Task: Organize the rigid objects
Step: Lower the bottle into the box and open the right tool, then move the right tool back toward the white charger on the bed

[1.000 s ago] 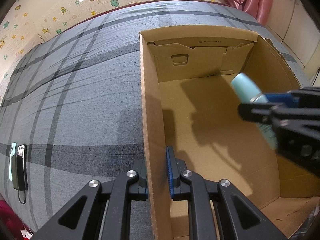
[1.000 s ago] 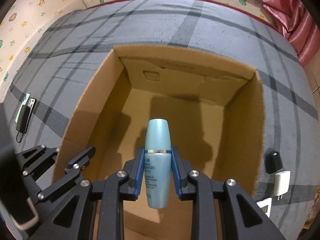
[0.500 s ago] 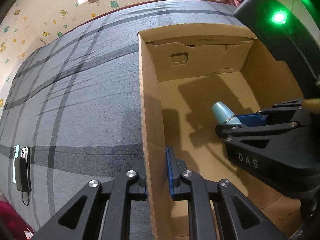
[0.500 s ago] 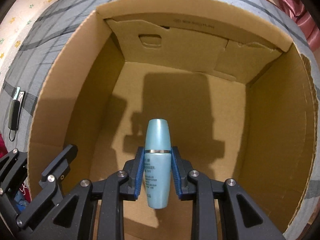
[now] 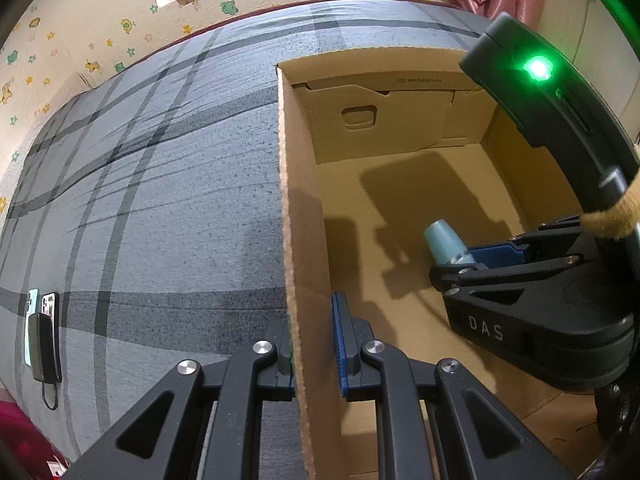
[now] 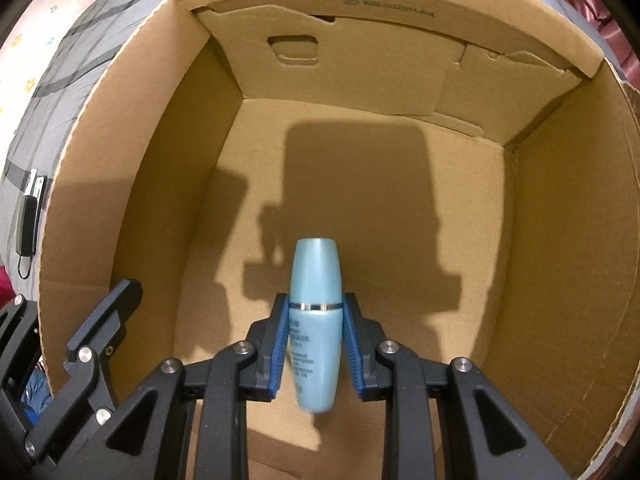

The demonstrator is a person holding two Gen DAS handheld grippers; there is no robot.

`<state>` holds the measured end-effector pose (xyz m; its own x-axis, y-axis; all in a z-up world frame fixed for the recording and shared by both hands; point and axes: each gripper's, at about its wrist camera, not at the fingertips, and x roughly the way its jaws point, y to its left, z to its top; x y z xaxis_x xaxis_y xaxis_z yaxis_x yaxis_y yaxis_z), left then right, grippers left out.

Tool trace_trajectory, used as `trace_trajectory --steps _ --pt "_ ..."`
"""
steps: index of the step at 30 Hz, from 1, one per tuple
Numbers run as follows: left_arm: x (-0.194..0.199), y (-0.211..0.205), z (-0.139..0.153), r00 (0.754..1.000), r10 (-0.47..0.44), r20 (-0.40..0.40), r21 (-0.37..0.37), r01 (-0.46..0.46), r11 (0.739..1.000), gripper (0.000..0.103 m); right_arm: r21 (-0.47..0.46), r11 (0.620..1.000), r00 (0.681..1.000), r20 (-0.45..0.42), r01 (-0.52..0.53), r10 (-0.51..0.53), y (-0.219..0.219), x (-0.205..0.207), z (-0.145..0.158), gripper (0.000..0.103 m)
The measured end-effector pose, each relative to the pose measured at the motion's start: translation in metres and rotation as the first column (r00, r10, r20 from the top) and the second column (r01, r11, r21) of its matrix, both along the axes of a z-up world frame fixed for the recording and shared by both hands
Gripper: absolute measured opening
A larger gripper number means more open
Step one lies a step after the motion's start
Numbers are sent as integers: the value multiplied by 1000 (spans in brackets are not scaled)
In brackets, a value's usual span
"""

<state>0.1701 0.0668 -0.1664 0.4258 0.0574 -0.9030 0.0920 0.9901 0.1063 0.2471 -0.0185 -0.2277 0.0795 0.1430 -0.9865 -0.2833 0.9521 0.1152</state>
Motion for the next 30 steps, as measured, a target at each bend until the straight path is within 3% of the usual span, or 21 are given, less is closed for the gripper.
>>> trace_trajectory --steps 2,7,17,25,30 --pt "0 -1 0 1000 -1 0 6 1 1000 14 0 1000 1000 9 -1 1 2 1 1 29" --pt "0 -1 0 1000 1 0 4 -1 1000 14 0 1000 999 41 9 -9 2 -6 7 46" --pt "0 -2 1 1000 4 0 7 -4 1000 14 -17 1000 990 140 0 2 2 -17 34 53" --pt "1 -2 1 1000 5 -3 9 -5 1000 14 -49 998 973 231 27 -15 -4 -35 76 84" --pt "0 -1 2 1000 4 0 4 -4 1000 14 -64 997 955 295 45 -24 -17 -32 98 97"
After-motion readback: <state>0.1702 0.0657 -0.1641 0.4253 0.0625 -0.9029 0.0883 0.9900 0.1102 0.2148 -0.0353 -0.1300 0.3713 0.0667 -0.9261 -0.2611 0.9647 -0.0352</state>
